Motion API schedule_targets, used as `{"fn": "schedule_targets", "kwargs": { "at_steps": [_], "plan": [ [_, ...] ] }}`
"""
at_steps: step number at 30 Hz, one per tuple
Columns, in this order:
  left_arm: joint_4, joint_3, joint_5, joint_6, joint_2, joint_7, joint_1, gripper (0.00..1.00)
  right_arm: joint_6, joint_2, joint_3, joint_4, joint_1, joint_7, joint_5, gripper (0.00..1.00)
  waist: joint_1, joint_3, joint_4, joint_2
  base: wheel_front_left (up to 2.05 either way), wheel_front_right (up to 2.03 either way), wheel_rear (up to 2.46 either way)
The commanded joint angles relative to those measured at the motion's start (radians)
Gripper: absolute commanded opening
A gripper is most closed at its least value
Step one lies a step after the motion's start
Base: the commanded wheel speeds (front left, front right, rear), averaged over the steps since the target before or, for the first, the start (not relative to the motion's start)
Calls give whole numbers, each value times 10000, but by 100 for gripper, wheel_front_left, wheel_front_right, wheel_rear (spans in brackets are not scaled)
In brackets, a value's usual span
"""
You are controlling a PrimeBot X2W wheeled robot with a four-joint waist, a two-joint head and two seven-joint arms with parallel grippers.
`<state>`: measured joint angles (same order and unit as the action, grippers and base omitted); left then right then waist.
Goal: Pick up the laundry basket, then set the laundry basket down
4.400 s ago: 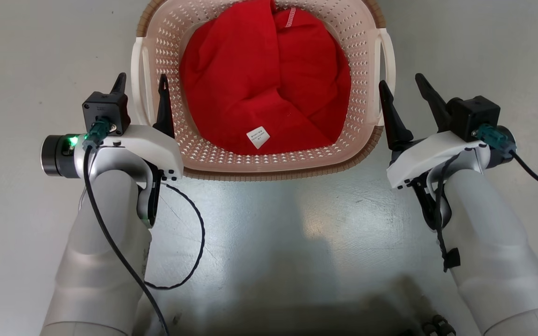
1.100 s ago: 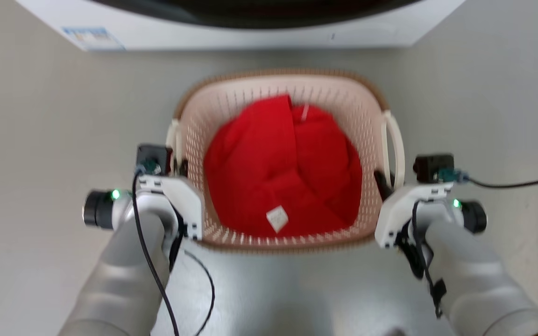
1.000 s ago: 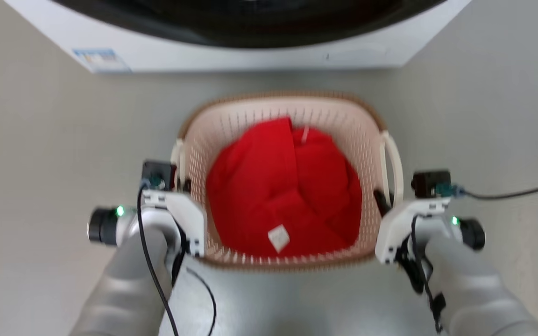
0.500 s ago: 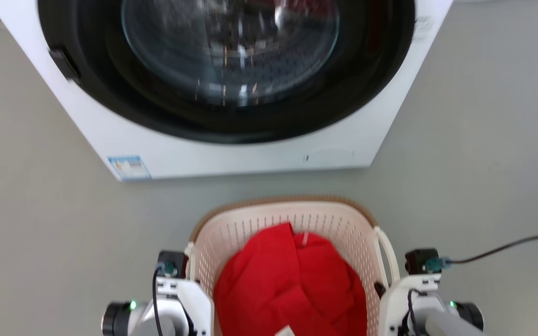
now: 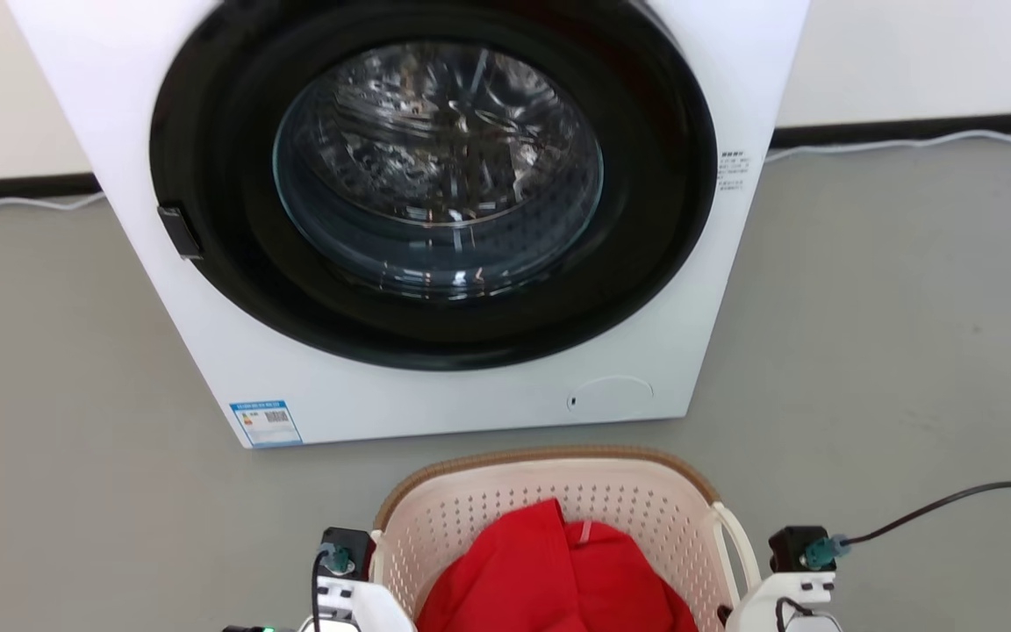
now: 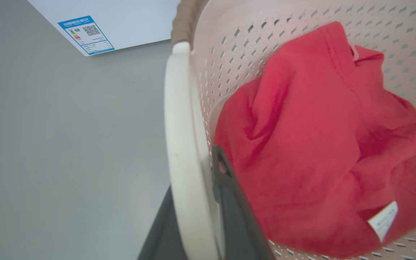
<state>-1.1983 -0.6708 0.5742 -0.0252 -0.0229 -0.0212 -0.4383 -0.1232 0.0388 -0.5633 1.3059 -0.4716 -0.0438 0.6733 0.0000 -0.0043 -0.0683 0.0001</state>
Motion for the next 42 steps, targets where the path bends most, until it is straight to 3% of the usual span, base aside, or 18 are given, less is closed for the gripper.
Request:
{"fn": "schedule_targets", "kwargs": {
  "at_steps": [1,14,23,42],
  "plan": [
    [138,9,49,101,-273,91,-53,0,-75,114,-32,-153,-202,107,-225,0,0,-122,60,-1,0,0,0],
    [369,-899,745,-117,-273,181,-114,0,-75,114,675,-152,-135,-239,-1104,0,0,-330,303,-1,0,0,0],
    [295,-1352,1221,-365,-273,93,-385,0,-75,114,247,-184,-297,-189,-743,0,0,-198,263,-1,0,0,0],
    [35,-2074,1990,-474,-273,-152,-697,0,-75,114,-578,-183,-399,11,-50,0,0,-65,73,-1,0,0,0]
  ]
}}
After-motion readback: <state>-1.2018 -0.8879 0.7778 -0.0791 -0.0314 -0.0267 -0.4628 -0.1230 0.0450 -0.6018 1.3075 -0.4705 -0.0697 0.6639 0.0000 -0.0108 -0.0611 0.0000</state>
